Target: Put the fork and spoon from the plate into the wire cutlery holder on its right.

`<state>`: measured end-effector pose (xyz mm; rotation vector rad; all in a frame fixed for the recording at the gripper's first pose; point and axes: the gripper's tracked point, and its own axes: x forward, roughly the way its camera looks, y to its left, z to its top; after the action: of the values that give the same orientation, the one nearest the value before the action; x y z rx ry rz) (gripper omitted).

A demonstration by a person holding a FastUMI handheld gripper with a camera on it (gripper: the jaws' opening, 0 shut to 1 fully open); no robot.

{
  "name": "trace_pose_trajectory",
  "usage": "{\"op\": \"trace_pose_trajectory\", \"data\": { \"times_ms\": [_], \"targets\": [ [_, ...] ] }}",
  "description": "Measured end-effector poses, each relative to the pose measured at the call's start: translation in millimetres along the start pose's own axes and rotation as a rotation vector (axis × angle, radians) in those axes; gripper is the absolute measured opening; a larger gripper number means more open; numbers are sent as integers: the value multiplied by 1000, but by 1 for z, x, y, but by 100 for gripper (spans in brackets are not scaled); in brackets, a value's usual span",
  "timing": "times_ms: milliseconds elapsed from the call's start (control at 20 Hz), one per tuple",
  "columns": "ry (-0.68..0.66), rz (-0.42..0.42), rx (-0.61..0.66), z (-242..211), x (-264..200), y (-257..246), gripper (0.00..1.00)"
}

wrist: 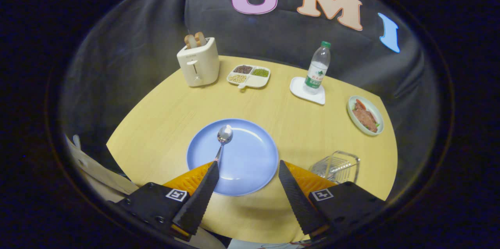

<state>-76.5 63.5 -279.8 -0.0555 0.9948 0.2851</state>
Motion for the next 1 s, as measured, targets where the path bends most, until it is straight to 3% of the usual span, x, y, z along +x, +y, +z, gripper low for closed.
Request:
{"op": "trace_pose_trajectory", "data": {
  "times_ms": [400, 850, 1000],
  "targets": [
    [111, 13, -41, -37, 57, 51, 99],
    [196, 23, -31, -55, 82, 60, 36],
    [194, -32, -19, -54, 77, 42, 16]
  ]
}}
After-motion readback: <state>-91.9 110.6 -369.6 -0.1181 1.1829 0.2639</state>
